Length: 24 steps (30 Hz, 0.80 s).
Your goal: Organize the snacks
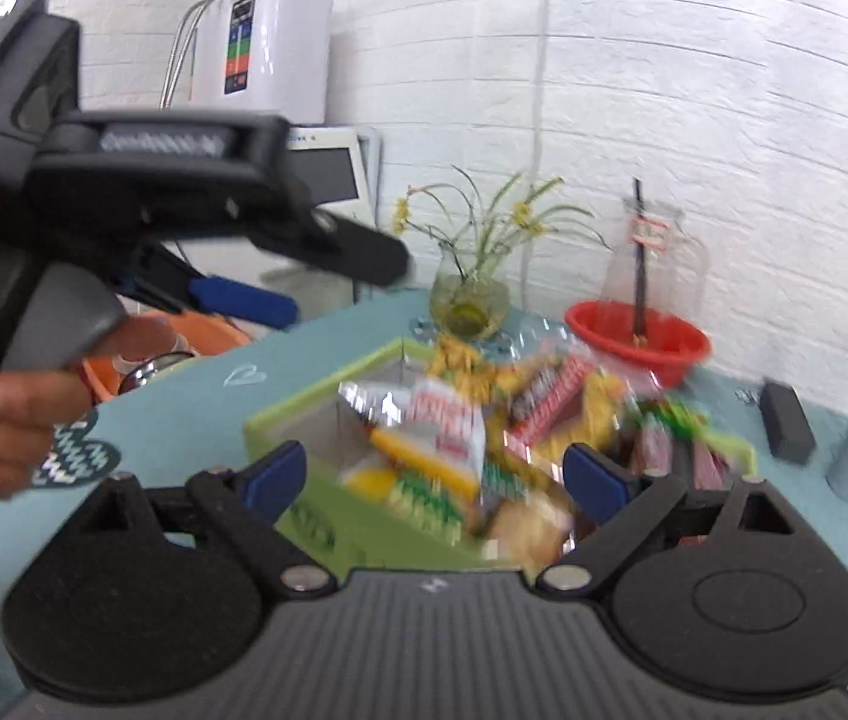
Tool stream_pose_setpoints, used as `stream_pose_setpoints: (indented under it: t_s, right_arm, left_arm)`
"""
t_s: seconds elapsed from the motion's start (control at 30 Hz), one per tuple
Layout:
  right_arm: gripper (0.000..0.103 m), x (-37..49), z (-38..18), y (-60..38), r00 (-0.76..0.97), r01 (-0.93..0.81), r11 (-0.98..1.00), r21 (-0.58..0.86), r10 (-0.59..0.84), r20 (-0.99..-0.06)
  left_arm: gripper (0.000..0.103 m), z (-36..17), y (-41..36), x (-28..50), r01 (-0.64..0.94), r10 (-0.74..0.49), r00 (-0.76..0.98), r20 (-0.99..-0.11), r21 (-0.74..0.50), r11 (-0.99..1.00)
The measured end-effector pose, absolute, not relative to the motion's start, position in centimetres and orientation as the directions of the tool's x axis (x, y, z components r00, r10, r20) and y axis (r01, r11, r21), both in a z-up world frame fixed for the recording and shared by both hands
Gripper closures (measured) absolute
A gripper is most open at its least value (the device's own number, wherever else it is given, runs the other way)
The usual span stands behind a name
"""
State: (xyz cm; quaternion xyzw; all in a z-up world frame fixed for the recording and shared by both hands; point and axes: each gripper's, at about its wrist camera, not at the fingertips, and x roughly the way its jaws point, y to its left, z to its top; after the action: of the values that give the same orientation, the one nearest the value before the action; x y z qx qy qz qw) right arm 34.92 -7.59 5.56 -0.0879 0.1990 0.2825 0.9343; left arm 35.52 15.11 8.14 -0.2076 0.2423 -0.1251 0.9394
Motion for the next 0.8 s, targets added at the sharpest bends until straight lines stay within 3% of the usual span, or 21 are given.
stream_pose_setpoints:
  t_s: [0.17,0.3,0.47,0.8]
  right_arm:
    - [0.009,27.8,2.8,-10.8,0.786,-0.437,0.899,-0.011,0.377,-0.49]
    - [0.009,22.6,1.6,-13.0,0.808,-0.357,0.934,0.029,0.324,-0.492]
    - [0.009,16.1,1.6,-15.3,0.878,-0.241,0.969,0.047,0.238,-0.415]
    - [0.01,2.8,1.7,-16.1,0.949,-0.172,0.981,0.086,0.188,-0.252]
  left_arm:
    - [0.014,5.6,12.7,27.1,0.044,-0.255,0.856,-0.45,-0.427,0.903]
    - [0.014,3.6,10.4,21.5,0.008,-0.194,0.858,-0.475,-0.366,0.931]
    - [0.014,1.8,8.6,15.9,-0.001,-0.155,0.859,-0.488,-0.304,0.953]
    - [0.012,2.1,5.9,5.2,0.097,-0.184,0.9,-0.396,-0.23,0.968]
